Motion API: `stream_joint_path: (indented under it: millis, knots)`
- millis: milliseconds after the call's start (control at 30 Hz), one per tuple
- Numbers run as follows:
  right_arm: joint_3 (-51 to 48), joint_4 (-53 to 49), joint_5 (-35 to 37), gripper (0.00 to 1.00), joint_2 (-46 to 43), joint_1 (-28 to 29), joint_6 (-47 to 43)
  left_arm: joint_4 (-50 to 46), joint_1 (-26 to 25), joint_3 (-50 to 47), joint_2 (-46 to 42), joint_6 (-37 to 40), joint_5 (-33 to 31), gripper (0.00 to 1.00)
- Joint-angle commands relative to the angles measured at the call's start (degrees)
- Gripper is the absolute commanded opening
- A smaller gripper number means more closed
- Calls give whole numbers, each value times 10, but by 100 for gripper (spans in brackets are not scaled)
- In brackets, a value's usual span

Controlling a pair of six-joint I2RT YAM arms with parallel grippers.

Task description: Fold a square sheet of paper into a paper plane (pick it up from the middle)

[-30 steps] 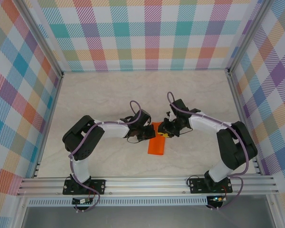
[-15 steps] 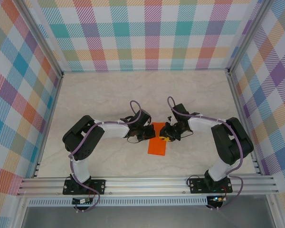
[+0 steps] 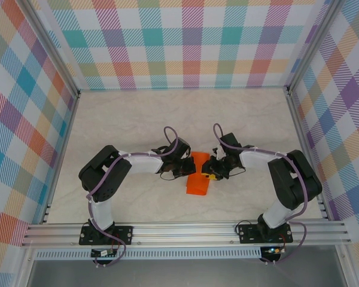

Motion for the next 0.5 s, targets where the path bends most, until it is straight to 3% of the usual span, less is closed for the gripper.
stream_joint_path:
  millis: [0,233,467]
  knots:
    - [33,-39,6,34,-35,-2,-27,-91,-13,-18,9,14,-40,0]
    - [23,-48,31,33,-47,-11,-17,-98,-13,-10,-3,17,-43,0]
    - [-23,37,-78,24,-44,-9,5,-97,-12,-15,-2,17,-42,0]
